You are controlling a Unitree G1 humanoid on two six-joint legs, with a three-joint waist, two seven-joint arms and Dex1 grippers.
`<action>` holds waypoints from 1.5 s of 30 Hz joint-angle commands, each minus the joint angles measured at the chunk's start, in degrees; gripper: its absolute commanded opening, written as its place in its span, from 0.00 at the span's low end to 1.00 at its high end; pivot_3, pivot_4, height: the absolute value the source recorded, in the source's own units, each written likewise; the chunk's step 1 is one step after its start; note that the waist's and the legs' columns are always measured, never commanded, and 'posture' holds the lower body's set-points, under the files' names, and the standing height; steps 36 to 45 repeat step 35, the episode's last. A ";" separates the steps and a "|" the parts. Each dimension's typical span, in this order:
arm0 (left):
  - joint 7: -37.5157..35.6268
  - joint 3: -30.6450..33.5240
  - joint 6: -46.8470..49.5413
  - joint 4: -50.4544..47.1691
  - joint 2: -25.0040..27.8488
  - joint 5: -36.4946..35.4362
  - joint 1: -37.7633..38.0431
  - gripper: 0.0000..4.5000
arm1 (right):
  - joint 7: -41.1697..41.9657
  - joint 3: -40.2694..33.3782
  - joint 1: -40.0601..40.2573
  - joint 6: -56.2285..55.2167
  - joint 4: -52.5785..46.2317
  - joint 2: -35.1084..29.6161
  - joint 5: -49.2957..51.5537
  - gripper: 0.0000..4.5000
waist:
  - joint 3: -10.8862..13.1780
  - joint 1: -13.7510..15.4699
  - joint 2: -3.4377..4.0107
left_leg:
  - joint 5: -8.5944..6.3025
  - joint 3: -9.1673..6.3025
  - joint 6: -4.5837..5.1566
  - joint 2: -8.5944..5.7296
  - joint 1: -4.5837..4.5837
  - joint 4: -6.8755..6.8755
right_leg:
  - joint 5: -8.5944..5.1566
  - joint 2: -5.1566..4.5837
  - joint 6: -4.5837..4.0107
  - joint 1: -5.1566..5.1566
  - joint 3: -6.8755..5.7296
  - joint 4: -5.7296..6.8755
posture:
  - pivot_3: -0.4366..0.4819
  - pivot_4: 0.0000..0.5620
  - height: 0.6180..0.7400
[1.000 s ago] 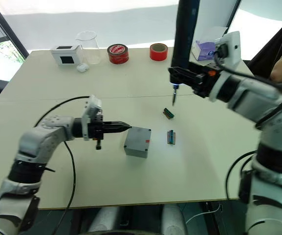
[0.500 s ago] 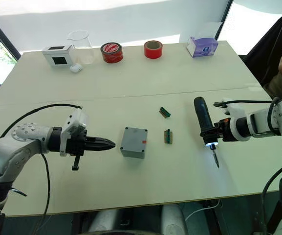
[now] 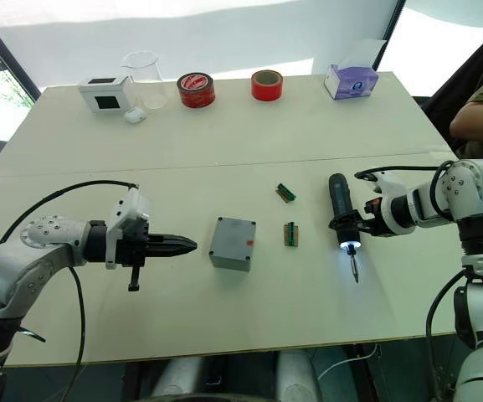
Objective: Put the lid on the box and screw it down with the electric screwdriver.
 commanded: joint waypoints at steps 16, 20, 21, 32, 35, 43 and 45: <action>5.65 14.53 7.29 -7.54 3.68 -8.12 16.74 0.00 | 18.93 -36.96 46.61 -34.97 -54.80 3.28 2.98 0.99 | 0.02 0.72 -0.06 | 0.00 -0.10 -0.01 0.04 0.13 -0.08 | -0.02 -0.04 0.04 0.12 0.00 0.01 | 0.48 0.27 1.00; 7.69 18.81 11.38 -13.74 3.58 -13.23 24.60 0.00 | 15.94 -39.63 59.41 -33.38 -63.93 10.03 10.86 0.99 | -0.07 1.30 -0.18 | 0.01 -0.14 -0.05 0.09 0.31 -0.04 | -0.04 -0.03 -0.05 0.31 0.02 0.00 | 0.48 0.27 1.00; 7.52 19.39 11.61 -14.91 3.78 -13.73 27.11 0.00 | 15.26 -39.01 62.07 -33.87 -65.14 11.73 11.60 0.99 | -0.07 1.30 -0.19 | 0.01 -0.17 -0.06 0.10 0.30 -0.07 | -0.04 -0.03 -0.05 0.28 0.02 0.00 | 0.48 0.27 1.00; 8.50 19.42 9.62 -15.54 3.07 -13.77 35.77 0.00 | 12.86 -35.31 67.32 -35.39 -68.11 10.44 14.92 0.99 | -0.13 1.32 -0.19 | 0.03 -0.14 -0.13 0.12 0.30 -0.06 | -0.14 -0.13 -0.27 0.25 0.06 -0.08 | 0.48 0.27 1.00; 8.44 19.01 9.22 -15.50 3.35 -13.72 35.83 0.00 | 11.88 -34.46 65.77 -35.22 -67.03 9.37 15.95 0.99 | -0.13 1.41 -0.19 | 0.03 -0.14 -0.13 0.12 0.28 -0.07 | -0.14 -0.14 -0.28 0.24 0.06 -0.09 | 0.48 0.27 1.00; 8.44 19.01 9.22 -15.50 3.35 -13.72 35.83 0.00 | 11.88 -34.46 65.77 -35.22 -67.03 9.37 15.95 0.99 | -0.13 1.41 -0.19 | 0.03 -0.14 -0.13 0.12 0.28 -0.07 | -0.14 -0.14 -0.28 0.24 0.06 -0.09 | 0.48 0.27 1.00; 8.44 19.01 9.22 -15.50 3.35 -13.72 35.83 0.00 | 11.88 -34.46 65.77 -35.22 -67.03 9.37 15.95 0.99 | -0.13 1.41 -0.19 | 0.03 -0.14 -0.13 0.12 0.28 -0.07 | -0.14 -0.14 -0.28 0.24 0.06 -0.09 | 0.48 0.27 1.00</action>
